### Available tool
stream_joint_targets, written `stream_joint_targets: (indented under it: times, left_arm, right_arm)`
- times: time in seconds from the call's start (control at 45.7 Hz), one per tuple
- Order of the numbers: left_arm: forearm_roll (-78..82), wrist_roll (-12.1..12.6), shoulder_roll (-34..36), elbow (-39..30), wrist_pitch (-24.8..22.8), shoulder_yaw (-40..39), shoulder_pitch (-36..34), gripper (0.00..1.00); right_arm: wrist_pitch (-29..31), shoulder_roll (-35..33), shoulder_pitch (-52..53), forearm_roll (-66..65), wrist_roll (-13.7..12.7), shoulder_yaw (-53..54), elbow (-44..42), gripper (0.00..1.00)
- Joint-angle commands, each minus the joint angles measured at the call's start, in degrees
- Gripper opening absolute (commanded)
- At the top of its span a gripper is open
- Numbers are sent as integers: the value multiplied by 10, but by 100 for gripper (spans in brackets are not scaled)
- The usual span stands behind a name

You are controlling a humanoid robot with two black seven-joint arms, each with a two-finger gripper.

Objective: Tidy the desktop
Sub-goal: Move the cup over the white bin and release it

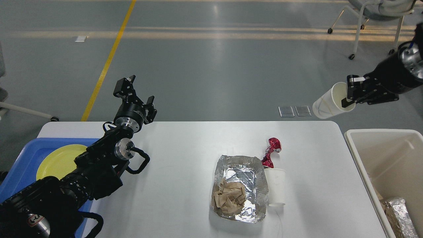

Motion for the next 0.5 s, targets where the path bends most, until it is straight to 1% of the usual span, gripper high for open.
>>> stream_joint_targets:
  times: [0.0, 0.088, 0.153, 0.328, 0.394, 0.481]
  left_arm:
    - [0, 0, 0, 0, 0, 0, 0, 100]
    - [0, 0, 0, 0, 0, 0, 0, 100]
    - [0, 0, 0, 0, 0, 0, 0, 100]
    - [0, 0, 0, 0, 0, 0, 0, 100]
    - [-1, 0, 0, 0, 0, 0, 0, 100]
    - [0, 0, 0, 0, 0, 0, 0, 100]
  right_arm:
    - [-57, 58, -118, -4, 1, -3, -114, 0]
    - [-106, 88, -179, -5, 1, -5, -170, 0]
    - [-142, 113, -211, -5, 2, -27, -213, 0]
    - [-268, 180, -287, 0, 7, -147, -314, 0]
    - [-312, 194, -310, 3, 8, -195, -339, 0]
    - [-356, 207, -330, 5, 8, -257, -352, 0]
